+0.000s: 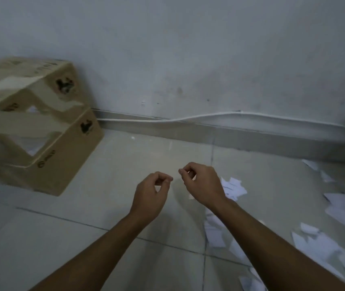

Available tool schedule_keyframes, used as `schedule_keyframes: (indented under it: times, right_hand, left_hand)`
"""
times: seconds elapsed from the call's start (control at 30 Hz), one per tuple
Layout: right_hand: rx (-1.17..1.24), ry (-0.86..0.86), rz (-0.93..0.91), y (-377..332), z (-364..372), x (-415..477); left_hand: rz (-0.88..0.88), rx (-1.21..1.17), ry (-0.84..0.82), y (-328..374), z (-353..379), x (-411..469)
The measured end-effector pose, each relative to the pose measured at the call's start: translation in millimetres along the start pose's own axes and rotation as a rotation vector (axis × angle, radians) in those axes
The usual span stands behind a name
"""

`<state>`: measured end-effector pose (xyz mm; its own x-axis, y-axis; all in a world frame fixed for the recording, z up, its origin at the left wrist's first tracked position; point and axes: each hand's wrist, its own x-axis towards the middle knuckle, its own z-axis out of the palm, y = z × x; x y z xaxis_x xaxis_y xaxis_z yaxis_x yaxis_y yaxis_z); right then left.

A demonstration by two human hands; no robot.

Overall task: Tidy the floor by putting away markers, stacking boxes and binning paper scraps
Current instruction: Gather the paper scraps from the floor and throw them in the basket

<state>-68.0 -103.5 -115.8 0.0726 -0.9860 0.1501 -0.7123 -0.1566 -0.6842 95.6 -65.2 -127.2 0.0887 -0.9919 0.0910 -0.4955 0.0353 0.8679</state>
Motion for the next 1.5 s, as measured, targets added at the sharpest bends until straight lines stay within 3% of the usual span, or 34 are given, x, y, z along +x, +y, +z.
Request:
schedule_keyframes:
  times: [0.4, 0.63, 0.87, 0.97, 1.1, 1.3, 1.37, 1.5]
  right_hand:
    - [-0.126, -0.074, 0.183, 118, -59, -86]
    - [-0.137, -0.025, 0.267, 176, -100, -102]
    - [-0.229, 0.083, 0.179, 232, -131, -79]
    - [-0.310, 0.170, 0.191, 263, -148, -41]
    - [-0.361, 0.252, 0.407, 305, -176, 19]
    - [-0.444, -0.016, 0.738, 353, -180, 48]
    - [-0.469, -0.038, 0.692, 346, -164, 33]
    - [-0.423, 0.063, 0.422, 303, -136, -6]
  left_hand:
    - [0.183, 0.087, -0.322, 10, 117, -24]
    - [0.166, 0.440, -0.404, -16, 171, -24]
    - [0.378, 0.443, -0.553, -2, 238, -20]
    - [0.471, 0.349, -0.557, 12, 270, -7]
    - [0.497, 0.169, -0.460, 25, 300, 13]
    - [0.407, 0.038, -0.328, 27, 303, 17]
    - [0.392, 0.041, -0.326, 26, 304, 18]
    - [0.375, 0.065, -0.335, 28, 306, 18]
